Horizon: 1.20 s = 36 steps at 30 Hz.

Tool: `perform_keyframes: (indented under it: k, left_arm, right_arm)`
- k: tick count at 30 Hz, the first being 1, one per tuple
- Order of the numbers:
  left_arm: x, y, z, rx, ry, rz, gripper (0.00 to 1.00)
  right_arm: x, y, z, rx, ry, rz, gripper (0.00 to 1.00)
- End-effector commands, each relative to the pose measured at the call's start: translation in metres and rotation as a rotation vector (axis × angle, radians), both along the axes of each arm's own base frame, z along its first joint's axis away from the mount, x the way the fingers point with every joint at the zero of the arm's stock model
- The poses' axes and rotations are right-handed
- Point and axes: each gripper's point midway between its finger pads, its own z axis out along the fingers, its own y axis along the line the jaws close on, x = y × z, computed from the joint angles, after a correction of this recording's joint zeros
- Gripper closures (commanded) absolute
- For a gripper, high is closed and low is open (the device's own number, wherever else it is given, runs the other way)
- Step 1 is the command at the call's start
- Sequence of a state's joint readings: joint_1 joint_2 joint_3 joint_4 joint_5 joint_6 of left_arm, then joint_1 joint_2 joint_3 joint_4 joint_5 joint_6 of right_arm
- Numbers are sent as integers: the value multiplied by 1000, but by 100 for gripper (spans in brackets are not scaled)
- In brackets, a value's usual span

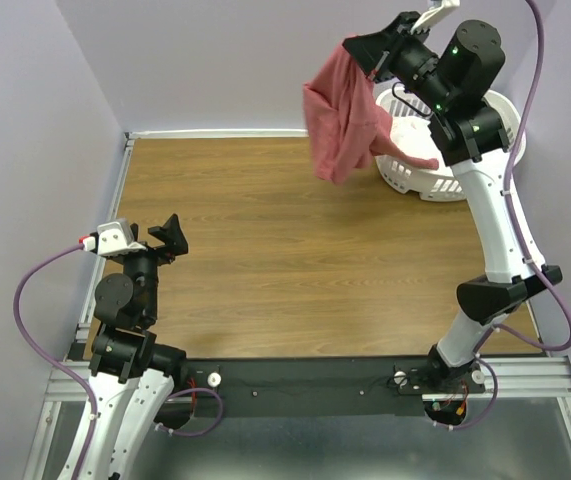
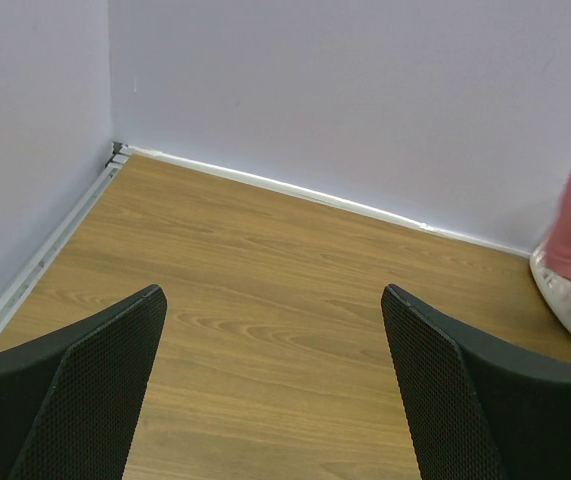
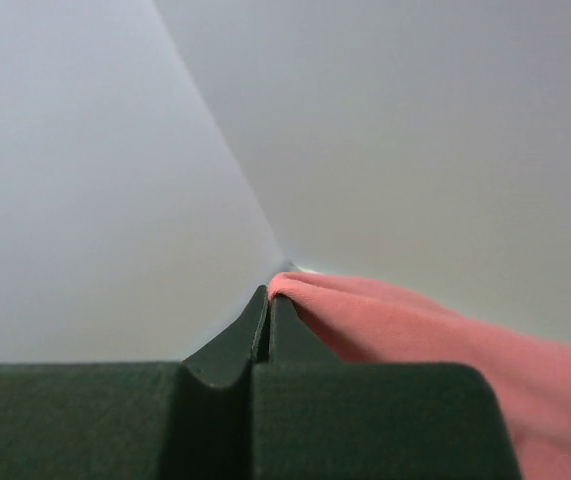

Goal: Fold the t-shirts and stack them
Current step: Move the tshirt to the center of the board

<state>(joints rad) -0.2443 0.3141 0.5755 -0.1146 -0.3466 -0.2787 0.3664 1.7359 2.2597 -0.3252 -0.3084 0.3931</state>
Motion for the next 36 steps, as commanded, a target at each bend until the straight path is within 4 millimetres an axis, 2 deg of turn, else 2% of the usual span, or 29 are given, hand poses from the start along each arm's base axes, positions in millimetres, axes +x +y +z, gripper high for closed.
perform_keyframes:
  k: [1, 3, 7, 8, 9, 12, 13, 15, 16, 17, 18, 20, 21, 22, 23, 24, 25, 26, 28, 29, 30, 31, 32, 33, 34, 35, 36]
  left_arm:
    - [-1, -3, -1, 1, 7, -20, 4]
    - [-1, -3, -1, -1, 7, -18, 4]
    - [-1, -3, 0, -1, 6, -20, 4]
    - [-2, -3, 0, -1, 6, -20, 4]
    - [-2, -3, 0, -1, 6, -20, 4]
    - [-2, -3, 0, -2, 7, -19, 4]
    - [-1, -3, 0, -1, 7, -18, 4]
    - [-1, -3, -1, -2, 10, -19, 4]
    - [-1, -3, -1, 0, 12, -18, 4]
    - [-1, -3, -1, -2, 10, -19, 4]
    - [-1, -3, -1, -2, 12, -16, 4]
    - [-1, -2, -2, -3, 13, -11, 4]
    - [-1, -1, -1, -4, 12, -7, 4]
    - [-1, 0, -1, -7, 12, -2, 4]
    - [-1, 1, -2, -8, 16, 4, 4]
    - [-2, 1, -1, -11, 12, 6, 4]
    - [-3, 2, -1, -13, 12, 11, 4]
    - [-3, 3, 0, -16, 9, 14, 4]
    - [-3, 3, -1, -16, 10, 15, 4]
    - [-3, 3, -1, -17, 10, 15, 4]
    - [-3, 3, -1, -17, 9, 15, 4]
    - [-2, 3, -2, -19, 14, 15, 4]
    - [-1, 2, -2, -19, 14, 15, 4]
    - [0, 1, -3, -18, 17, 10, 4]
    - [1, 0, -4, -16, 21, 7, 4]
    - [5, -2, -8, -13, 36, -1, 4]
    - [7, -3, -9, -13, 43, -5, 4]
  right_arm:
    - [-23, 17, 52, 100, -147, 40, 100]
    - [-30, 23, 63, 133, -177, 70, 100]
    - [-38, 36, 55, 133, -149, 155, 99]
    - [-37, 38, 50, 126, -138, 162, 100]
    - [-32, 43, 32, 113, -93, 171, 99]
    - [-37, 61, 0, 82, -19, 246, 99]
    - [-35, 77, -31, 55, 50, 283, 100]
    - [-38, 98, -68, 15, 119, 326, 100]
    - [-42, 123, -109, -28, 193, 361, 99]
    - [-44, 135, -129, -49, 226, 376, 99]
    - [-56, 160, -160, -83, 280, 416, 99]
    - [-64, 187, -191, -116, 332, 448, 96]
    - [-72, 218, -230, -158, 390, 492, 91]
    - [-76, 232, -246, -177, 413, 510, 84]
    - [-74, 253, -275, -200, 455, 528, 75]
    - [-77, 262, -285, -205, 477, 541, 72]
    - [-82, 272, -294, -208, 496, 556, 59]
    - [-82, 275, -297, -202, 510, 555, 50]
    - [-79, 269, -299, -217, 504, 517, 35]
    - [-72, 257, -317, -270, 499, 449, 24]
    - [-72, 248, -324, -305, 495, 414, 20]
    - [-66, 230, -316, -327, 465, 332, 15]
    - [-66, 214, -320, -378, 455, 291, 14]
    - [-71, 188, -337, -422, 486, 242, 12]
    - [-74, 178, -364, -473, 526, 216, 11]
    - [-73, 152, -357, -474, 523, 166, 10]
    - [-75, 135, -366, -490, 546, 142, 10]
